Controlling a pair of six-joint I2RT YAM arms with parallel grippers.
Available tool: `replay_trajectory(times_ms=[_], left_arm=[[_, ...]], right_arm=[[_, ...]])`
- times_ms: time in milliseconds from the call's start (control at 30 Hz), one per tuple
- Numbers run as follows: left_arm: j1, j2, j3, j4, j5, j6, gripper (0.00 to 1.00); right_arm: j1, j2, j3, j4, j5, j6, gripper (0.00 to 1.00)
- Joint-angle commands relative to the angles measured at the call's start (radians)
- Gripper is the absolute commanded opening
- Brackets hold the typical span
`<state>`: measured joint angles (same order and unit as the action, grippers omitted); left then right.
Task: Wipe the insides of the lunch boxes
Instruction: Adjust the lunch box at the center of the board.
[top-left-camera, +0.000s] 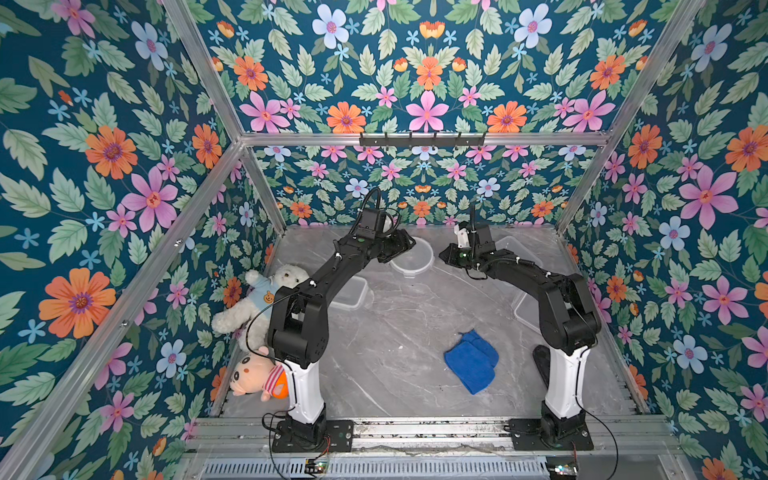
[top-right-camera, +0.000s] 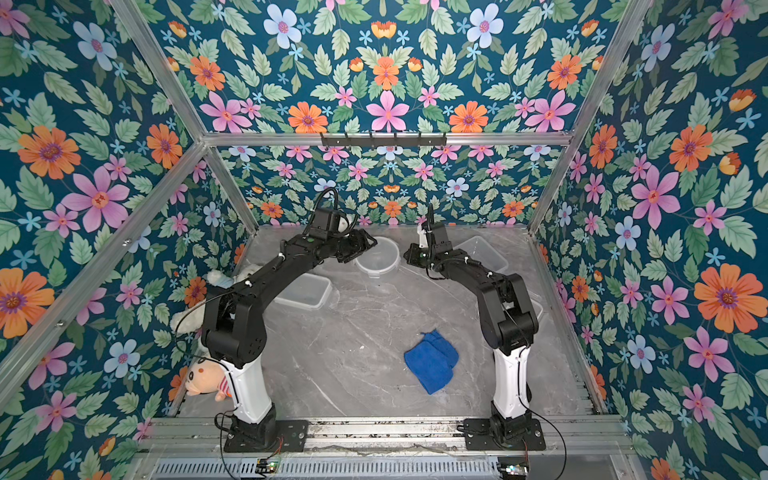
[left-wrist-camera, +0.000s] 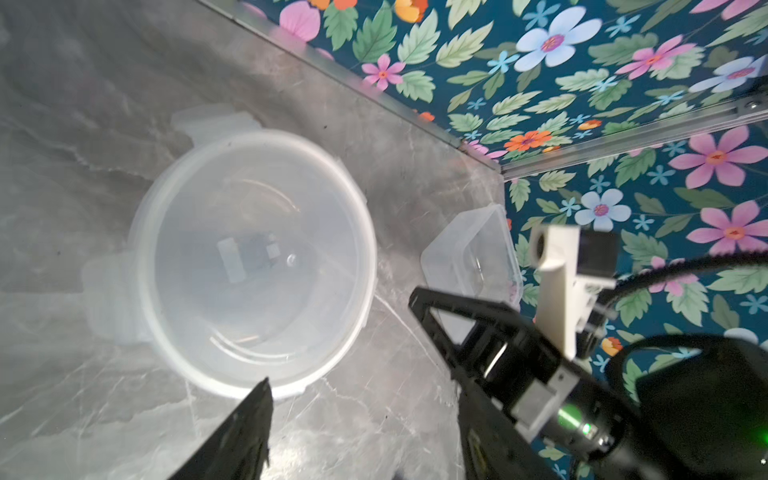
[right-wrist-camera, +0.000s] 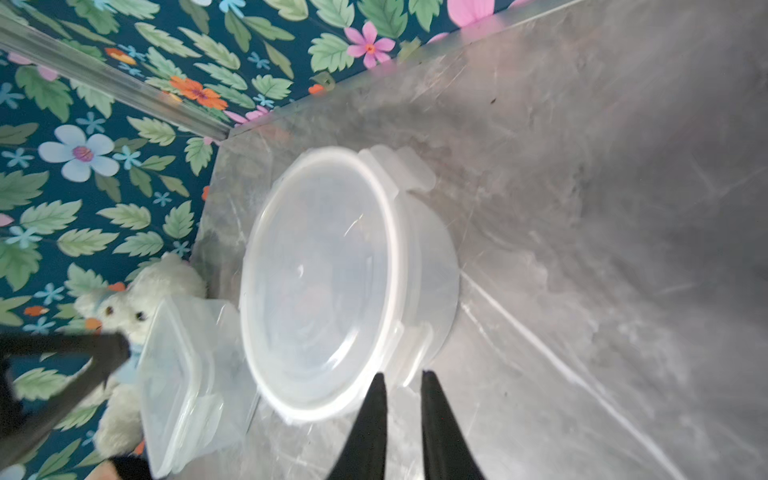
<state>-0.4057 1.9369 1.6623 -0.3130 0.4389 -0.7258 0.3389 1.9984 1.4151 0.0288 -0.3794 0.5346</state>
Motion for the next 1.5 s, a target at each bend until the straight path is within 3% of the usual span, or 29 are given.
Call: replay_trajectory(times_ms=[0,67,267,467,567,733,900,1033,1267,1467], left_arm=[[0.007,0.042,0.040,-0.031,0.002,0.013,0.72],[0.016,0.089,0.092,-0.033,-0.011,0.025,0.71],[0.059,0.285,0.362,-0.103,-0.111,0.088,0.72],[0.076,0.393,0.490,-0.120,-0.172,0.118,0.73],[0.074,0.391,0.426,-0.128,-0.151,0.108,0.72],[0.059,0.269,0.154,-0.036,-0.089,0.076,0.72],[0.036,0.128,-0.044,-0.038,-0.113,0.061,0.71],[0.036,0.056,-0.090,-0.086,-0.153,0.064,0.72],[0.044,0.074,0.121,-0.228,-0.260,0.120,0.72],[0.043,0.217,0.374,-0.261,-0.275,0.111,0.73]], right_arm=[[0.000,-0.037,-0.088,0.151,-0.078,0.085,0.18],[0.005,-0.033,-0.107,0.142,-0.084,0.100,0.10],[0.024,0.032,-0.097,0.147,-0.110,0.132,0.00],[0.058,0.090,0.020,-0.003,0.001,0.091,0.00],[0.058,0.137,0.107,-0.061,0.039,0.075,0.00],[0.058,0.184,0.205,-0.155,0.101,0.041,0.00],[0.058,0.181,0.232,-0.179,0.139,0.020,0.00],[0.048,0.179,0.233,-0.182,0.141,0.018,0.00],[-0.016,0.106,0.104,-0.048,0.072,0.068,0.00],[-0.019,0.222,0.256,-0.079,0.096,0.060,0.00]])
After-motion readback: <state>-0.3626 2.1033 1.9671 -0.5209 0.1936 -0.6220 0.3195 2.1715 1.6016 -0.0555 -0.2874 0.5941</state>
